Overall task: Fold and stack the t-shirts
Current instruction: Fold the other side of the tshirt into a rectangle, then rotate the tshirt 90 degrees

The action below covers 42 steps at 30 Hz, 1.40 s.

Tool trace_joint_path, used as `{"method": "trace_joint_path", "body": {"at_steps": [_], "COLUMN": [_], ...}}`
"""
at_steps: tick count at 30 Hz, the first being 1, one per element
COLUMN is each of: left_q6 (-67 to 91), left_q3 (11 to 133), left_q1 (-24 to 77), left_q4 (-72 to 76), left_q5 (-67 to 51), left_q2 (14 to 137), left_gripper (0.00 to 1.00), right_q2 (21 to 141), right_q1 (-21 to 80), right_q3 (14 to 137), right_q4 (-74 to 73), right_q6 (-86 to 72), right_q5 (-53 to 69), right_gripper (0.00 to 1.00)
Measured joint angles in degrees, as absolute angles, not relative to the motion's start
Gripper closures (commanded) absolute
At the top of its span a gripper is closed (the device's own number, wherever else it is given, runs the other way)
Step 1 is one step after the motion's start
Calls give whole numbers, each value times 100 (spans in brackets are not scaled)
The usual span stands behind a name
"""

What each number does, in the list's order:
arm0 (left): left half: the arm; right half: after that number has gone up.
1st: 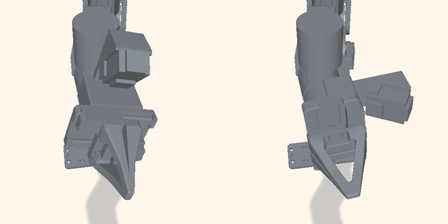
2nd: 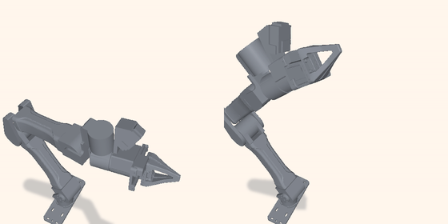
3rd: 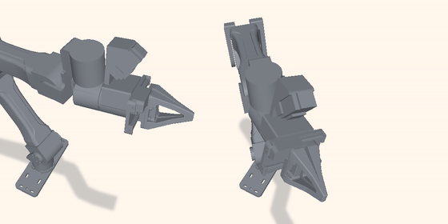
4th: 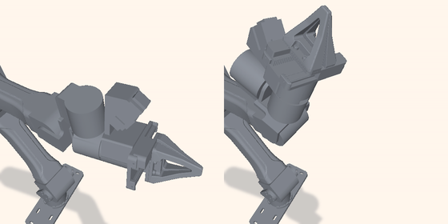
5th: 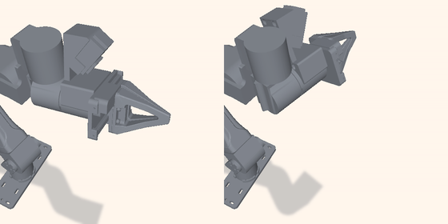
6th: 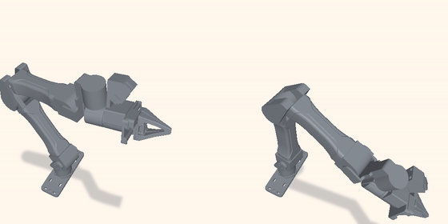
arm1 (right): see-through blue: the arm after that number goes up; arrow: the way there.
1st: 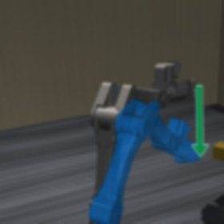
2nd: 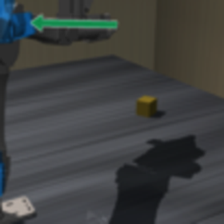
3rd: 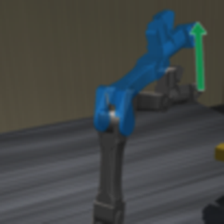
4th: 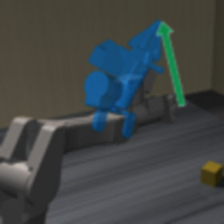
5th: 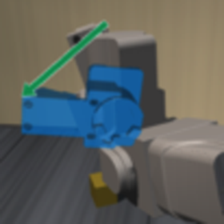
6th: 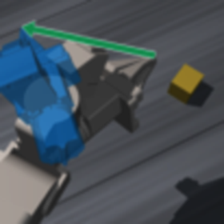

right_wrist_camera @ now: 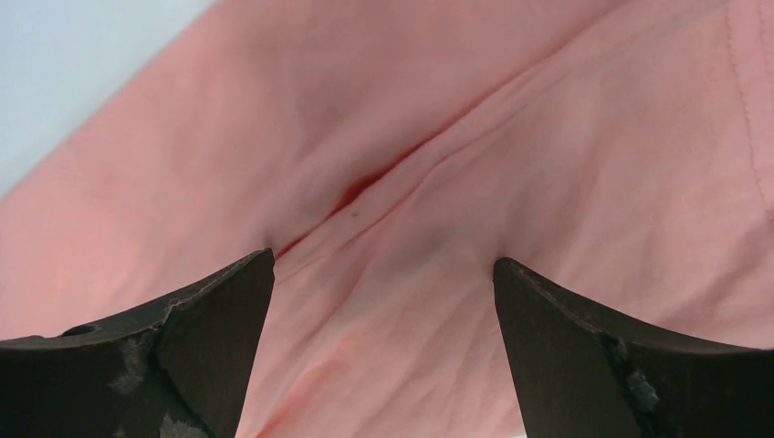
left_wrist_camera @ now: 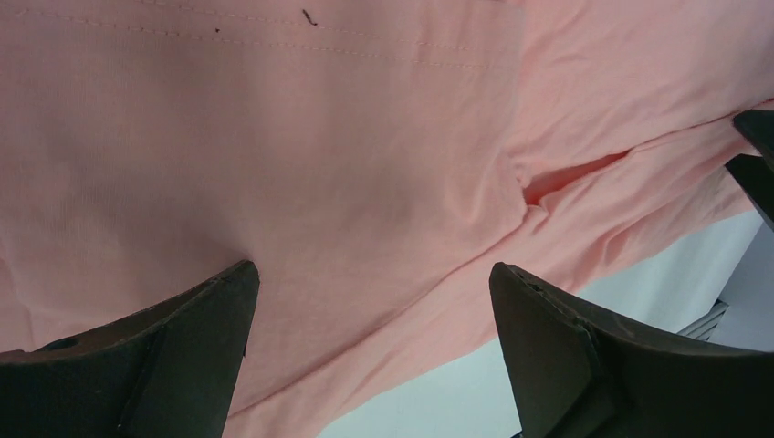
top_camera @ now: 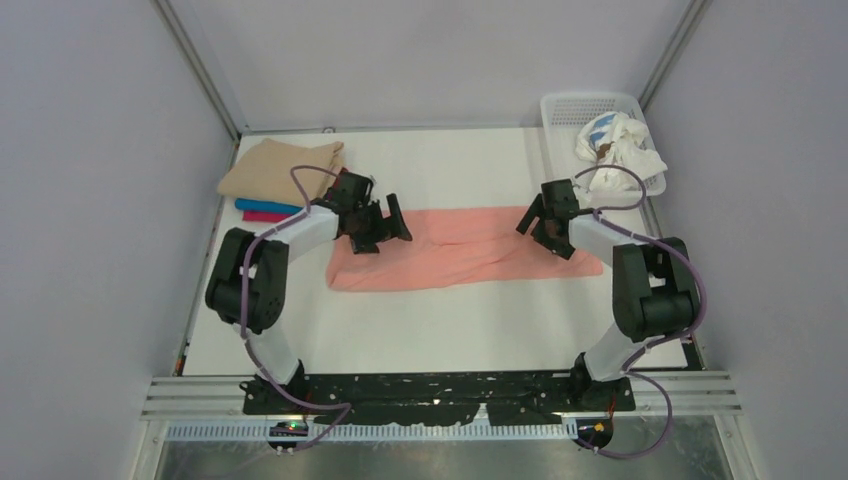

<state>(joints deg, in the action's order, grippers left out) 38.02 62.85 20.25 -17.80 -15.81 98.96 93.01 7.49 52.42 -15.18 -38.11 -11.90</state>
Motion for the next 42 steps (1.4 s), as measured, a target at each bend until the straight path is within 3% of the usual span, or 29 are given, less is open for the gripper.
{"method": "trace_joint_path", "body": {"at_steps": [6,14,19,28,36,42], "left_q6": [3903,4005,4007,3951,3826,3435], "left_q3": [7000,8495,9776,12060,12254,11577], "left_q1": [2012,2025,2097,2349,2346,2335], "left_q4": [-2034,-2477,-2976,-3872,-4095,-4071], "left_q5": [-1776,-1903,-1953,-2287,-2668,-2377], "left_q2": [10742,11806,12597,13922,14018,13292], "left_gripper": [0,0,0,0,0,0], "right_q2": [9255,7723,6794,6681,7000,6379], "right_q1": [777,913,1645,2825,4174,4292], "right_q3": [4998,3544,2965,2993,3559,4362], "right_q4": [-1299,-1153,-1686,-2502,-3365,-4082], "right_q6": [-3780,-3778,-3411,-2545,-1988,-1737], "right_q5": [-982,-279,532,2102,2211,930], "right_gripper": [5,5,5,5,5,5]}}
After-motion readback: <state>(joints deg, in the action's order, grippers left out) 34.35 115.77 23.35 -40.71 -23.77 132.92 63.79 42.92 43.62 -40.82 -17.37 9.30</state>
